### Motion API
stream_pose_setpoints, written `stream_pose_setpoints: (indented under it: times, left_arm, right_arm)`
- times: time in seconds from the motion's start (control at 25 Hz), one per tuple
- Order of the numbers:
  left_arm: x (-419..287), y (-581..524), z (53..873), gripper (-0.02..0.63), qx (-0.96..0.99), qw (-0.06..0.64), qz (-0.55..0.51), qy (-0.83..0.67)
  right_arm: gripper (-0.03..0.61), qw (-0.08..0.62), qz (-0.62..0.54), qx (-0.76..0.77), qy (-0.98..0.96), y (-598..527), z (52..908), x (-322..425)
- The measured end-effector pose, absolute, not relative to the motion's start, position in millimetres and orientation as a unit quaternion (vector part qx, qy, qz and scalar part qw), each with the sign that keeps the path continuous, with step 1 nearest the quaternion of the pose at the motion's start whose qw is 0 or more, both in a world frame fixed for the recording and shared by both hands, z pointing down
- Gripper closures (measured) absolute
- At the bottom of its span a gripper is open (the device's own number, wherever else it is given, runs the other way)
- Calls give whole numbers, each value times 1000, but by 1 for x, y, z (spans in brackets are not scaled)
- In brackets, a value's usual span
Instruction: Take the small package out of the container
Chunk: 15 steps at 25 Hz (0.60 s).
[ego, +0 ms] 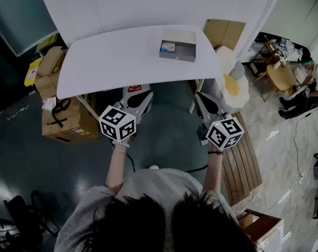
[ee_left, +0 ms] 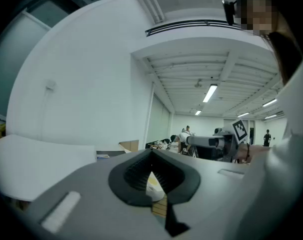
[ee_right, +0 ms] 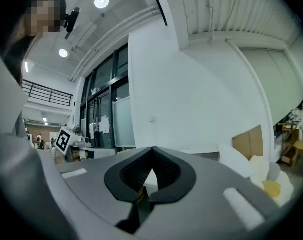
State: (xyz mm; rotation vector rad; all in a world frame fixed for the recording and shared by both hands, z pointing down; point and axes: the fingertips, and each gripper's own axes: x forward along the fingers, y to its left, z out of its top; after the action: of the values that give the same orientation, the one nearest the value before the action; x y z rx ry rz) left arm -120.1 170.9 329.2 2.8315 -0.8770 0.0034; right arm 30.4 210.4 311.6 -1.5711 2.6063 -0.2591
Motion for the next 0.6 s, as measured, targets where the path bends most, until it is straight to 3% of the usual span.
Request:
stream_pose_setpoints:
  times: [0.6]
  left_arm:
    - [-103, 161, 331, 624, 951, 90, -2, -296]
  right_arm:
    - [565, 46, -90, -510, 854, 200, 315, 44]
